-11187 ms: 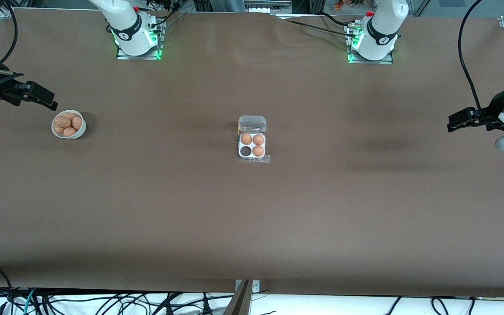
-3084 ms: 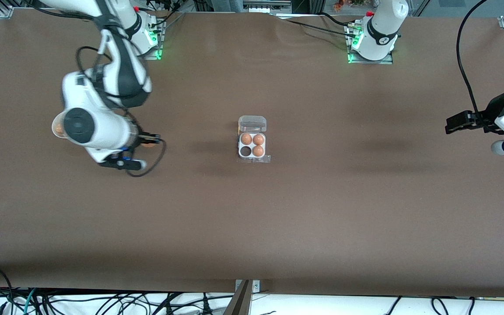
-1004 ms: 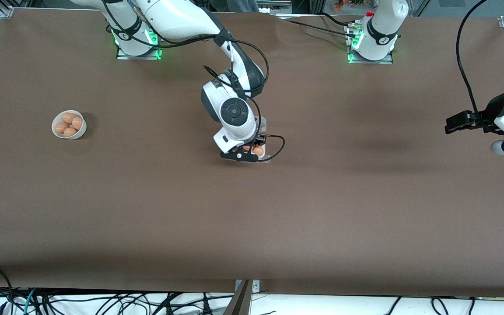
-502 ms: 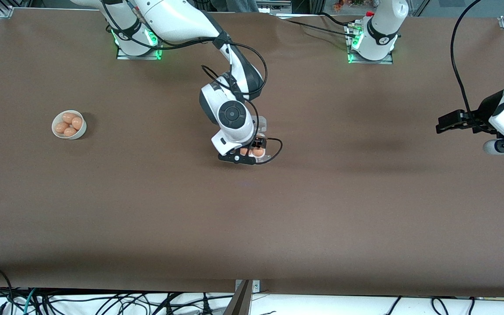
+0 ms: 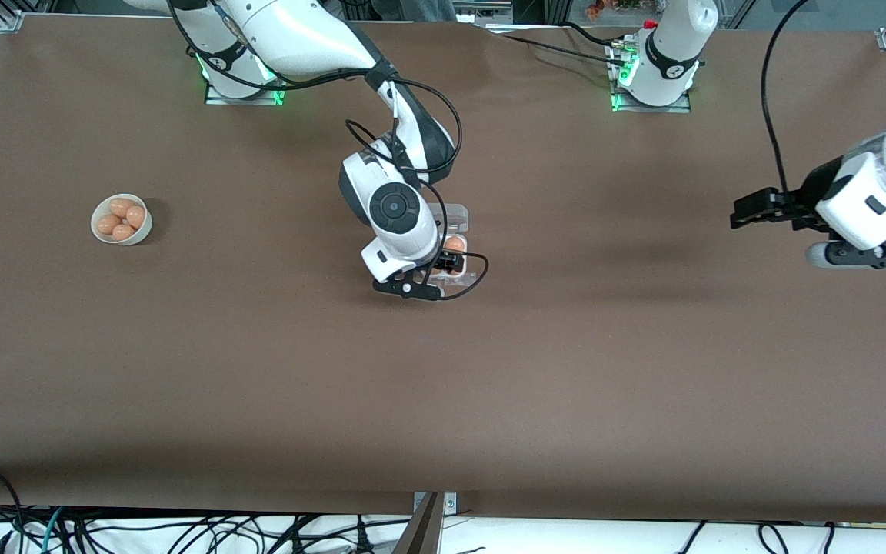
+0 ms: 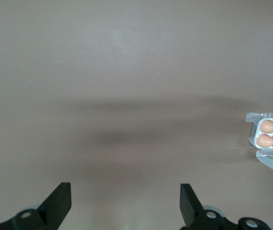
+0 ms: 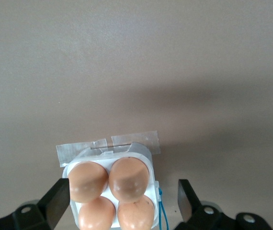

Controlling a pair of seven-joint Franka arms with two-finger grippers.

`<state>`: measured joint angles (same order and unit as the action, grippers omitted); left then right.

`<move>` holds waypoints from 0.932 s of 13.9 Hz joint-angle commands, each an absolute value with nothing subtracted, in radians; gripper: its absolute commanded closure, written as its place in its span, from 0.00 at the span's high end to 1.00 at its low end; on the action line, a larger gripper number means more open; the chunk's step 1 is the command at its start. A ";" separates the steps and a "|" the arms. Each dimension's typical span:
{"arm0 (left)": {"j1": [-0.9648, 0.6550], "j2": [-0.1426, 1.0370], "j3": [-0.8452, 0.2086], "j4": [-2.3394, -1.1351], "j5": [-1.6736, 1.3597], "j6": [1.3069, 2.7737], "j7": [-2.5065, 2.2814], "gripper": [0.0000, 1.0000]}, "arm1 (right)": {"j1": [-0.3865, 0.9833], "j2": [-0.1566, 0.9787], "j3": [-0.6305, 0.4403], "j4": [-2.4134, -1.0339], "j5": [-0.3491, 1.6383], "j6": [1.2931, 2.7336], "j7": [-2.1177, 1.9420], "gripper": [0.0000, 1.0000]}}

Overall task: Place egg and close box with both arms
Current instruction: 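Withdraw the right gripper while the left gripper reaches toward the box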

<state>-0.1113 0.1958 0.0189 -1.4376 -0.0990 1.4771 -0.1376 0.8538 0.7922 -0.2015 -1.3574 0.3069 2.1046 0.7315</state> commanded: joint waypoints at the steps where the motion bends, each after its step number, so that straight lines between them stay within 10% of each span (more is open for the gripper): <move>1: -0.153 0.193 0.006 -1.434 -0.118 1.465 -0.216 1.00 | 0.824 0.767 -0.203 -1.350 0.316 2.076 0.723 1.00; 6: -0.184 0.195 0.003 -1.436 -0.120 1.465 -0.236 1.00 | 0.711 0.662 -0.167 -1.409 0.314 1.994 0.672 1.00; 13: -0.291 0.212 0.002 -1.434 -0.120 1.465 -0.356 1.00 | 0.319 0.350 -0.011 -1.834 0.316 2.002 0.184 1.00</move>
